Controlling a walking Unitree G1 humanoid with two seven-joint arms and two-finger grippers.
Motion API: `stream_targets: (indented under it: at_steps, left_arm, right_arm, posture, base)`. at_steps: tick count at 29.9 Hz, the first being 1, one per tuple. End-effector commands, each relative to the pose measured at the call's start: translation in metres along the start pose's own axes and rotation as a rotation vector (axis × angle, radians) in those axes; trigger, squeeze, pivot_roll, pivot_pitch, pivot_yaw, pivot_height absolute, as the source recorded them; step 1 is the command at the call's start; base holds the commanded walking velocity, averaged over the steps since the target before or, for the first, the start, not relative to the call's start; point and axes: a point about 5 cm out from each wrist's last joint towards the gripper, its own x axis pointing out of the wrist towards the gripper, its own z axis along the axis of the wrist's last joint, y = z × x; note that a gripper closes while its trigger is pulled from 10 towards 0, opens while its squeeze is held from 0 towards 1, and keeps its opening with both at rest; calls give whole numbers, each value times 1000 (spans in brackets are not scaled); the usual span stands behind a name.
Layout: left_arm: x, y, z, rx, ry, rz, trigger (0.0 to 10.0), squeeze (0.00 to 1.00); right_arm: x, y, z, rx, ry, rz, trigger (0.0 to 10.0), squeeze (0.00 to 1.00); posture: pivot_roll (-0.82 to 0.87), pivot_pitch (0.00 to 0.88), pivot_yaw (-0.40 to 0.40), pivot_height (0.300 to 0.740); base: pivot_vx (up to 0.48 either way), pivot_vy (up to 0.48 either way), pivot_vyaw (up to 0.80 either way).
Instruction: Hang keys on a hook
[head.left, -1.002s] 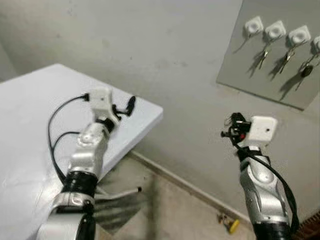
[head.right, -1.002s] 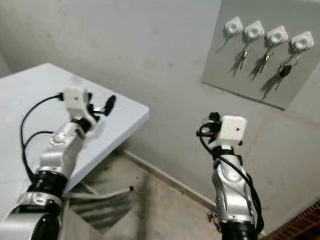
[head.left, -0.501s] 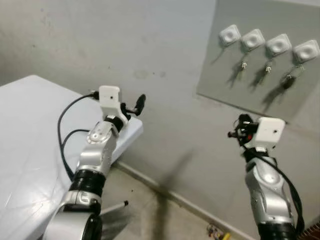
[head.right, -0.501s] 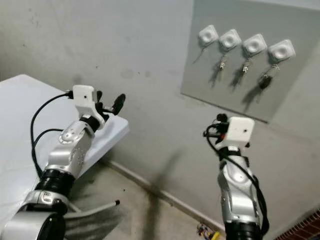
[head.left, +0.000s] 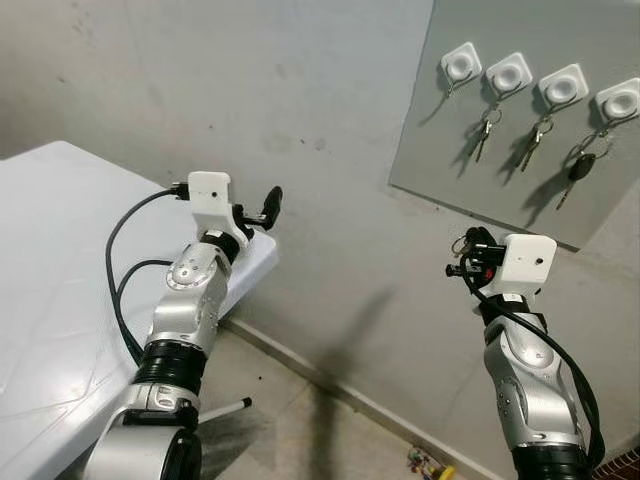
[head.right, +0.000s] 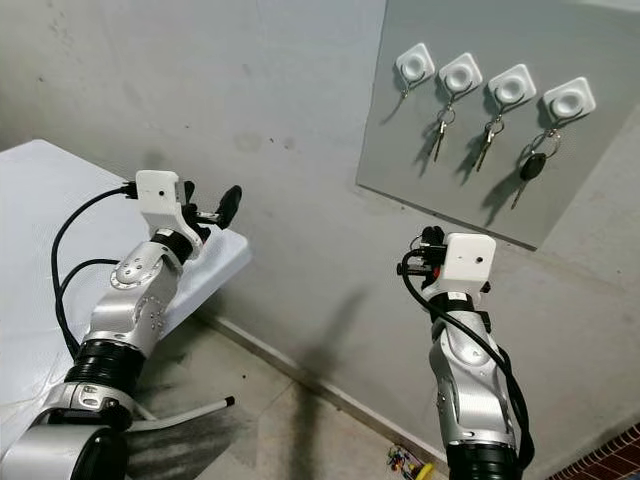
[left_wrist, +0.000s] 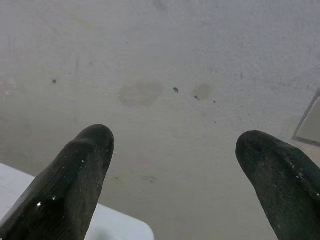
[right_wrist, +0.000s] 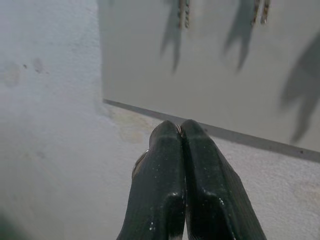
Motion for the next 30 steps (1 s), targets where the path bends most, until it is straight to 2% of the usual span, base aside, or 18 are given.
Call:
stream_targets:
  at_steps: [1,13,21,30]
  left_arm:
    - [0,-1,2,-2,-3,-5,10000,0]
    - [-1,1,3,-1,-4,6,10000,0]
    - [-1,-2,4,23,-28,25,10000,0]
    - [1,-17,7,29,-41,-22,10000,0]
  right_arm:
    - [0,0,2,-3,-5,7,10000,0]
    - [1,0,2,-4,-1,13,10000,0]
    - [0,1,2,-7,4,24,10000,0]
    - [2,0,5,-18,0,40,10000,0]
  posture:
    - [8,0,-22,740]
    - [14,0,-27,740]
    - [13,0,-30,740]
    - [11,0,-36,740]
  base:
    - [319,0,0]
    - [368,0,0]
    - [0,0,0]
    - [0,0,0]
